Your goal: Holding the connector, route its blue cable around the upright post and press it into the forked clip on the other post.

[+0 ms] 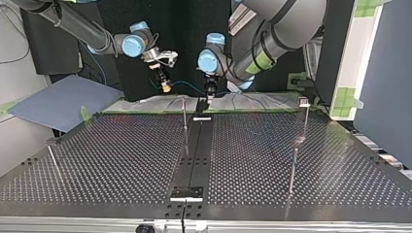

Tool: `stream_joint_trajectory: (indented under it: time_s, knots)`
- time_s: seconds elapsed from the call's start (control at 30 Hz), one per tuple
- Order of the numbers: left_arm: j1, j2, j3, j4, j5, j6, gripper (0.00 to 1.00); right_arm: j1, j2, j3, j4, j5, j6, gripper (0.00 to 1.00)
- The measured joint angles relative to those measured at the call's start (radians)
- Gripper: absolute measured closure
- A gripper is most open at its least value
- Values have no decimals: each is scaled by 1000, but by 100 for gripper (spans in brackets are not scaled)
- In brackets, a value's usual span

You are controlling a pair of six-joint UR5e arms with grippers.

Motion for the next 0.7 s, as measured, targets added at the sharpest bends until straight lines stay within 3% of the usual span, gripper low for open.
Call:
stream_joint_trajectory:
  time_s: [0.03,0.1,0.13,0.2,0.23,0.27,0.3,0.7]
  knots:
    - [-1,0,0,3,0,0,23,0,0,0,0,-1,0,100]
    - [-4,0,0,12,0,2,50,0,0,0,0,-3,0,100]
    - [-5,0,0,16,1,4,50,0,1,0,0,-3,0,100]
    - [-9,0,-1,27,2,11,73,-1,1,0,0,-4,0,100]
    - [-10,1,-1,31,2,13,73,-1,1,0,0,-4,0,100]
    - [-12,1,-1,33,2,14,84,-1,1,0,0,-4,0,100]
    - [-13,1,-1,36,2,16,88,-1,1,0,0,-4,0,100]
    - [-19,0,-14,50,-26,19,88,-14,0,-1,-2,-1,4,100]
